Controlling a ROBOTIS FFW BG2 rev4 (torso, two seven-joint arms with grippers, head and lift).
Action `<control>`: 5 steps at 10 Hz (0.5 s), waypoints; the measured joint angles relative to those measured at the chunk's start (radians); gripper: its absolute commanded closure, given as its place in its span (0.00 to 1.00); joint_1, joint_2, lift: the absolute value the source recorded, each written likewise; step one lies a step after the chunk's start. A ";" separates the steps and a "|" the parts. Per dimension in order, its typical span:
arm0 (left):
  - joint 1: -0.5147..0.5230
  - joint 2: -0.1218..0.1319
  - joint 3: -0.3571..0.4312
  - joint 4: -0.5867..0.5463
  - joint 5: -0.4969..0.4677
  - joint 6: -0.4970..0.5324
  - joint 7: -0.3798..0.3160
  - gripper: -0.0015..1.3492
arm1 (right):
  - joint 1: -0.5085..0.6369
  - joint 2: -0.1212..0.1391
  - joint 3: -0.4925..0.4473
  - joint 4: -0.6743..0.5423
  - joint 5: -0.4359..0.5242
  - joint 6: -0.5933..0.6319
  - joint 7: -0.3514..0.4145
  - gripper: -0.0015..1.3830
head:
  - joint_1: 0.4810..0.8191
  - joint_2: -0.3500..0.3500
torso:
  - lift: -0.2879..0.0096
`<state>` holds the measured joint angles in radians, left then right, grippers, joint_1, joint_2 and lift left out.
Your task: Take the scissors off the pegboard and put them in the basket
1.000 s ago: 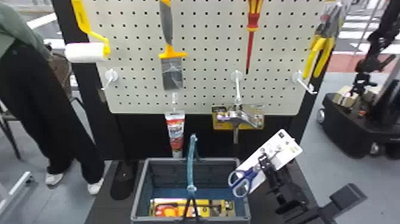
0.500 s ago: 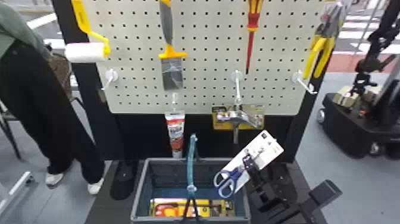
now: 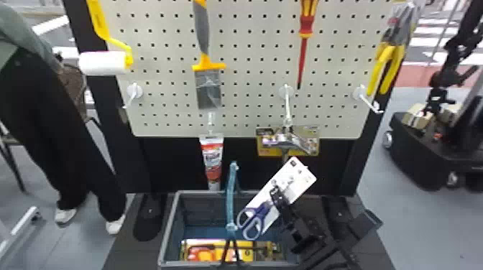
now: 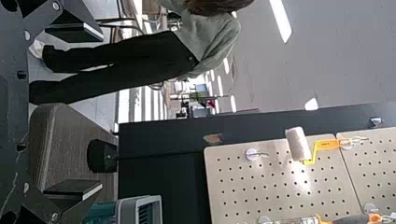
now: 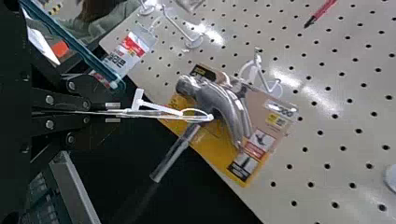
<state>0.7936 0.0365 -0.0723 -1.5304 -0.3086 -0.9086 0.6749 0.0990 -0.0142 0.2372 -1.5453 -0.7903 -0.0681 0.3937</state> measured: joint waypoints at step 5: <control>-0.004 0.004 -0.006 0.002 0.003 0.002 0.000 0.14 | -0.027 -0.012 0.052 0.037 -0.033 0.051 0.024 0.93 | 0.20 0.50 | 0.63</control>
<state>0.7892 0.0409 -0.0779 -1.5285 -0.3061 -0.9068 0.6749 0.0721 -0.0261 0.2895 -1.5085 -0.8238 -0.0173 0.4172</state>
